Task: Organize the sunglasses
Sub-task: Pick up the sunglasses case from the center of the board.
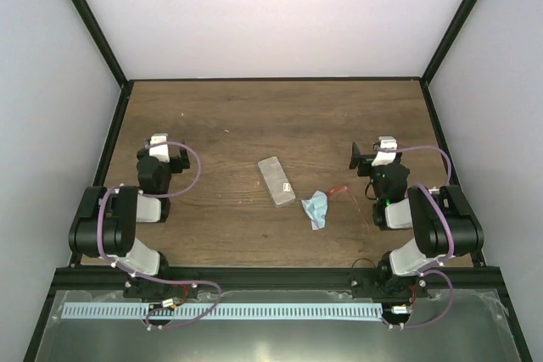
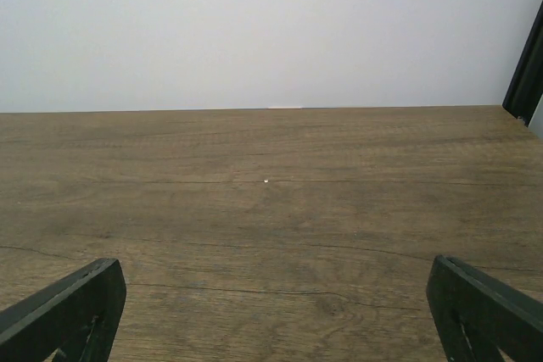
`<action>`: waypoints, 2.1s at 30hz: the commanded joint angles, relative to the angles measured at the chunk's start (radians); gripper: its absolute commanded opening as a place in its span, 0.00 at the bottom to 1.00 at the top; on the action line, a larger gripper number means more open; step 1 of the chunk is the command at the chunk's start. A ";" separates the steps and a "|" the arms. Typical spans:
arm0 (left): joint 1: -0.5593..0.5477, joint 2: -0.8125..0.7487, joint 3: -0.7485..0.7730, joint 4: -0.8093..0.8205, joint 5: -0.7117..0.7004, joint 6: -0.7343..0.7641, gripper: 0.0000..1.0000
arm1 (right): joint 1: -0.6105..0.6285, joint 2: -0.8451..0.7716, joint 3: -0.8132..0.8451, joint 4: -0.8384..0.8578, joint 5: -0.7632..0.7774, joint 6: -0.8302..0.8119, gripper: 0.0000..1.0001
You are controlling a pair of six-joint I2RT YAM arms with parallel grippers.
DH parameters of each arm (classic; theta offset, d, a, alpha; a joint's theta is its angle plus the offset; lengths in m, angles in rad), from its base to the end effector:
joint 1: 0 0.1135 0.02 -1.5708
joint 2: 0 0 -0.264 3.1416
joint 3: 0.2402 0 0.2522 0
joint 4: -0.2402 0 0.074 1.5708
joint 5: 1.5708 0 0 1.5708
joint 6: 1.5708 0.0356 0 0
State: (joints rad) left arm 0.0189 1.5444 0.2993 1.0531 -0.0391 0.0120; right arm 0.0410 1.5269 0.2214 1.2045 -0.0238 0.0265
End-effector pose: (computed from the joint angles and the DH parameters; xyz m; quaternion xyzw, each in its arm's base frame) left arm 0.2557 0.0062 0.1436 -0.0151 0.7714 0.0249 0.6356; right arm 0.2393 0.0107 0.1455 -0.0134 0.7418 0.0314 0.6698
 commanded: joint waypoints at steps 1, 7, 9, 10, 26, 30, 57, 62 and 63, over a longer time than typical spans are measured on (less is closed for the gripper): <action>0.005 0.000 0.017 0.025 0.022 0.006 1.00 | -0.010 0.007 0.026 0.020 -0.001 -0.002 1.00; 0.005 -0.003 0.014 0.029 0.026 0.005 1.00 | -0.009 0.007 0.028 0.016 -0.002 -0.001 1.00; 0.006 -0.006 0.009 0.035 0.026 0.005 1.00 | -0.012 0.009 0.029 0.014 -0.004 0.000 1.00; 0.005 -0.016 0.018 0.020 0.021 0.005 1.00 | -0.012 0.004 0.025 0.022 0.001 -0.002 1.00; -0.430 -0.188 0.567 -1.177 -0.435 -0.395 1.00 | 0.029 -0.332 0.598 -1.293 0.224 0.179 1.00; -0.573 -0.093 0.699 -1.370 -0.482 -0.581 1.00 | -0.017 -0.366 0.662 -1.526 0.310 0.432 1.00; -0.829 0.532 1.377 -1.972 -0.227 -0.962 0.95 | -0.116 -0.152 0.772 -1.770 -0.189 0.402 1.00; -0.843 0.548 1.380 -1.984 -0.173 -1.035 0.95 | -0.116 -0.143 0.760 -1.769 -0.208 0.402 1.00; -0.847 0.555 1.380 -1.986 -0.166 -1.043 0.95 | -0.116 -0.141 0.756 -1.767 -0.213 0.402 1.00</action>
State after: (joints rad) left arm -0.8097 2.0716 1.6512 -0.8894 -0.2680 -0.9535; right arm -0.0780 1.3762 0.9779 -0.5533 -0.2058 0.4381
